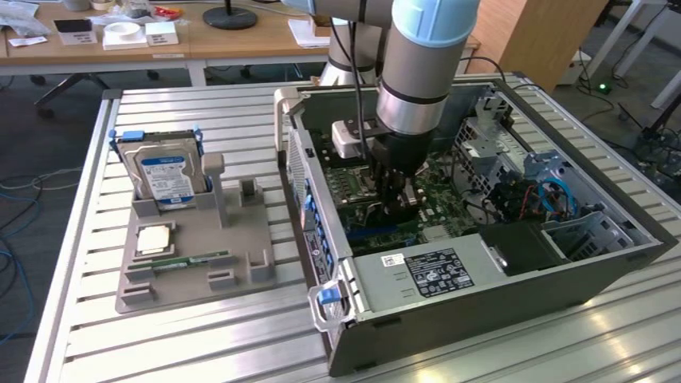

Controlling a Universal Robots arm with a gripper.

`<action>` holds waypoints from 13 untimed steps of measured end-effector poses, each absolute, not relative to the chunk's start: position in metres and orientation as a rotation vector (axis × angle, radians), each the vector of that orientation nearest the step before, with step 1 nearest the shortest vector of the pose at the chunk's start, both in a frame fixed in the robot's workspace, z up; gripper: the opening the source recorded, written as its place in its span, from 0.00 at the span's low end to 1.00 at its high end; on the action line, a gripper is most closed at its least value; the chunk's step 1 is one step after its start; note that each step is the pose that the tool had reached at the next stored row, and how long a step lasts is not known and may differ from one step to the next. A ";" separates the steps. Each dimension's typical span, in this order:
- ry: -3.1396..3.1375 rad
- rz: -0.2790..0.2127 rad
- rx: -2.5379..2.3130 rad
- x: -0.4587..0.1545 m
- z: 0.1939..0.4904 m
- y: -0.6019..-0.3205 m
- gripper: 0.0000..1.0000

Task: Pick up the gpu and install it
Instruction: 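Insert the gpu into the slot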

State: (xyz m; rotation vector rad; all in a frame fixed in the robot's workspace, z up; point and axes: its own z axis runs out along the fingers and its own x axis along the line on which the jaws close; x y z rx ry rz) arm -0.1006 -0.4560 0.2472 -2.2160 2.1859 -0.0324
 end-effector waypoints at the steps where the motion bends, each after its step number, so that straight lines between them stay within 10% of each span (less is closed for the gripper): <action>1: 2.186 -0.033 -2.216 -0.101 0.247 -0.456 0.26; 13: 2.186 -0.032 -2.216 -0.101 0.246 -0.455 0.26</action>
